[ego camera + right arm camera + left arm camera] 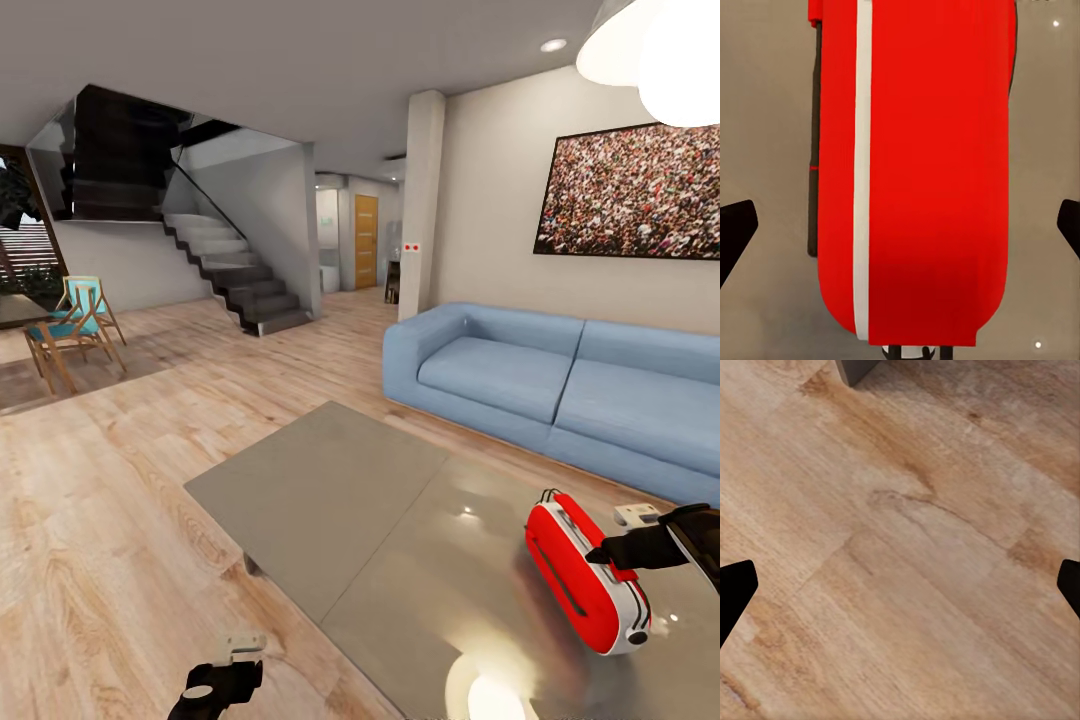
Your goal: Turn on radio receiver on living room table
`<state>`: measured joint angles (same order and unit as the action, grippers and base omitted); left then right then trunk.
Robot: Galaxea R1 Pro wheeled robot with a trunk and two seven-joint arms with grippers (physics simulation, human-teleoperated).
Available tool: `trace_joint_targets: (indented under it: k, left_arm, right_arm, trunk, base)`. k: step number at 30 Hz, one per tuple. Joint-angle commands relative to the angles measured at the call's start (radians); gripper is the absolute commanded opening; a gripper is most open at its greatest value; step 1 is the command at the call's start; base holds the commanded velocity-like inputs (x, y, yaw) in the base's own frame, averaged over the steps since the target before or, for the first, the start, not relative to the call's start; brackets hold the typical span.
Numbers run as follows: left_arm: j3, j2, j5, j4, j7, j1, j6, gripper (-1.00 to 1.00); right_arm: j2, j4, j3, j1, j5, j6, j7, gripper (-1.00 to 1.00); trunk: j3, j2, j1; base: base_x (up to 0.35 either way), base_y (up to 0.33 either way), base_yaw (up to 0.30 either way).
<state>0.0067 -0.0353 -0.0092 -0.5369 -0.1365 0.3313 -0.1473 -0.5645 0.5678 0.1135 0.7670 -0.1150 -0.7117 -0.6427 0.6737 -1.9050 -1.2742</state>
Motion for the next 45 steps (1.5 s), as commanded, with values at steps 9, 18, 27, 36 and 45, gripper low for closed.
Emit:
trace_joint_targets:
  k: [9,18,27,36,45]
  left_arm:
    - [-0.002,0.000,0.000,0.000,0.000,0.000,0.000,1.00]
    - [-0.002,-0.001,0.000,0.000,0.000,0.000,0.000,1.00]
    - [-0.002,-0.002,0.000,0.000,0.000,0.000,0.000,1.00]
    - [-0.008,-0.003,0.000,0.000,0.000,0.000,0.000,1.00]
    - [-0.011,-0.001,0.000,0.000,0.002,0.000,0.000,1.00]
  right_arm:
    - [0.000,-0.018,0.000,0.000,0.000,0.018,0.000,1.00]
    - [0.000,-0.019,0.000,0.000,0.000,0.020,0.010,-1.00]
    - [0.000,-0.019,0.000,0.000,0.002,0.020,0.062,-1.00]
    - [0.000,-0.019,0.001,0.000,-0.001,0.020,0.061,-1.00]
    - [0.001,-0.019,0.002,0.000,-0.003,0.020,0.061,-1.00]
  trunk:
    - [0.009,-0.021,-0.011]
    - [0.009,-0.021,-0.011]
    - [0.009,-0.021,-0.011]
    - [0.009,-0.021,-0.011]
    - [0.009,-0.021,-0.011]
  base:
    - [0.000,0.000,0.000]
    - [0.000,0.000,0.000]
    - [0.000,0.000,0.000]
    - [0.000,0.000,0.000]
    - [0.000,0.000,0.000]
